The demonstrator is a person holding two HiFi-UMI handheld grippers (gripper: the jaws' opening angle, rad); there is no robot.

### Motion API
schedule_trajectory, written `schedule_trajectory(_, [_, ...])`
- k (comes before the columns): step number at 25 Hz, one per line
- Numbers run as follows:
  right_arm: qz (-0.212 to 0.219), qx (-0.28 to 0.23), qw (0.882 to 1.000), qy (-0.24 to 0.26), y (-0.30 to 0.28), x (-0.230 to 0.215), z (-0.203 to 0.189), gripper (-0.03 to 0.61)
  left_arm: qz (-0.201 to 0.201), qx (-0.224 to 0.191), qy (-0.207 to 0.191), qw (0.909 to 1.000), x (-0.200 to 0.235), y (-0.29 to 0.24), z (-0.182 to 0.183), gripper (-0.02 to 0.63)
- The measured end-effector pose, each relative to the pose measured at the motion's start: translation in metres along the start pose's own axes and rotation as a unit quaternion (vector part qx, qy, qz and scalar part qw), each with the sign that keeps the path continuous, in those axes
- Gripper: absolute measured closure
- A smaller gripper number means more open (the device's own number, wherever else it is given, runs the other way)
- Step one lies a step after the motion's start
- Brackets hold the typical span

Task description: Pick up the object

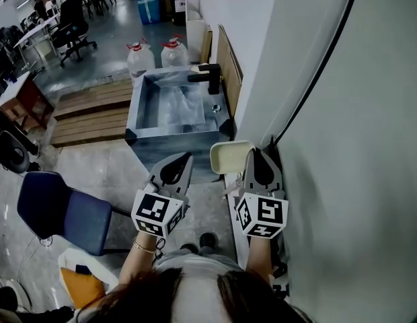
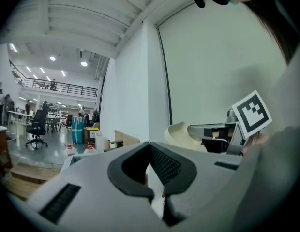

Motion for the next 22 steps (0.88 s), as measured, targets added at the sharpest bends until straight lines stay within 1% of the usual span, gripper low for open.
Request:
schedule_trajectory(11, [-0.014,0.007,1.000,0.004,0.004,0.026,0.009,0.546,-0.008,-0.012,0.013,0.9998,0.024,0.019,0.000,0.606])
schedule_trajectory(22, [-0.027,0.009,1.000,0.013,0.006,0.060,0.009,0.546,-0.021,-0.018,0.023,0.9994,0.047,0.038,-0.010,0.606])
Point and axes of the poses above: the fingertips, and each gripper's own axes: y backward along the fingers, x to its left, z out of its top, the point moved 9 cm from there along y, backward along the fingers, and after that the axes turned 10 degrees about x, right-handed, at the moved point
